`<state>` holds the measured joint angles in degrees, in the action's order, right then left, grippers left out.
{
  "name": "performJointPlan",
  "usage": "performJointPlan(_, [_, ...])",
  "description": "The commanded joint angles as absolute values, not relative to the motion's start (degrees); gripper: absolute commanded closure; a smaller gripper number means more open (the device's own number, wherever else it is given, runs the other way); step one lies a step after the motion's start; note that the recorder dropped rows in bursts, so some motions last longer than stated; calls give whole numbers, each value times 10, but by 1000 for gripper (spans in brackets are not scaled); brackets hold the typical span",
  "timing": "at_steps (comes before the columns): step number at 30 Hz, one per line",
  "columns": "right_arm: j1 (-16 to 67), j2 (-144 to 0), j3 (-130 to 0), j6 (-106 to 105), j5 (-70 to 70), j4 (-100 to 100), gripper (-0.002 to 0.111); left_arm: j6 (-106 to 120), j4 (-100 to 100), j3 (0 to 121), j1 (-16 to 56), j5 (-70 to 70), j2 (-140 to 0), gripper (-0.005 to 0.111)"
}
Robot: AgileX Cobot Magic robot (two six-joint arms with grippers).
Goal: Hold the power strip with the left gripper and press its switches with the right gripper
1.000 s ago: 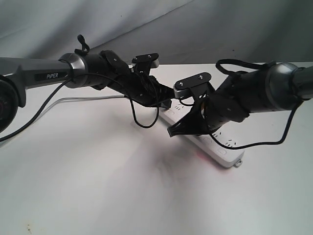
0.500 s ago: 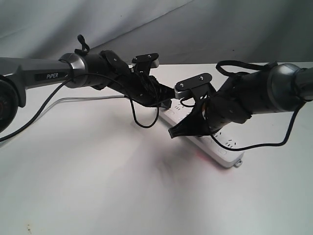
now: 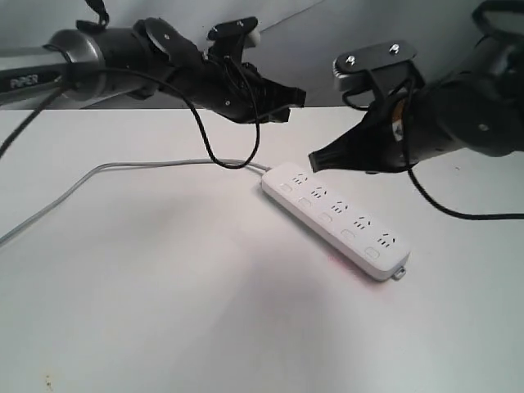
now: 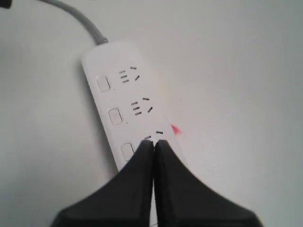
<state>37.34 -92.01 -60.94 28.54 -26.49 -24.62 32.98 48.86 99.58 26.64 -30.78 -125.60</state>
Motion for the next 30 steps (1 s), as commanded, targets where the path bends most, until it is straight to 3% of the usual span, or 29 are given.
performJointPlan(1, [372,-840,-608,287,-317,-244,108,329,480,950,253,-298,-1184,107])
performJointPlan(11, [372,-665,-558,285,-407,-189,108,330,470,745,199,-293,-978,107])
performJointPlan(30, [372,-268,-394,289,-551,-118,108,314,444,397,199,-227,-549,107])
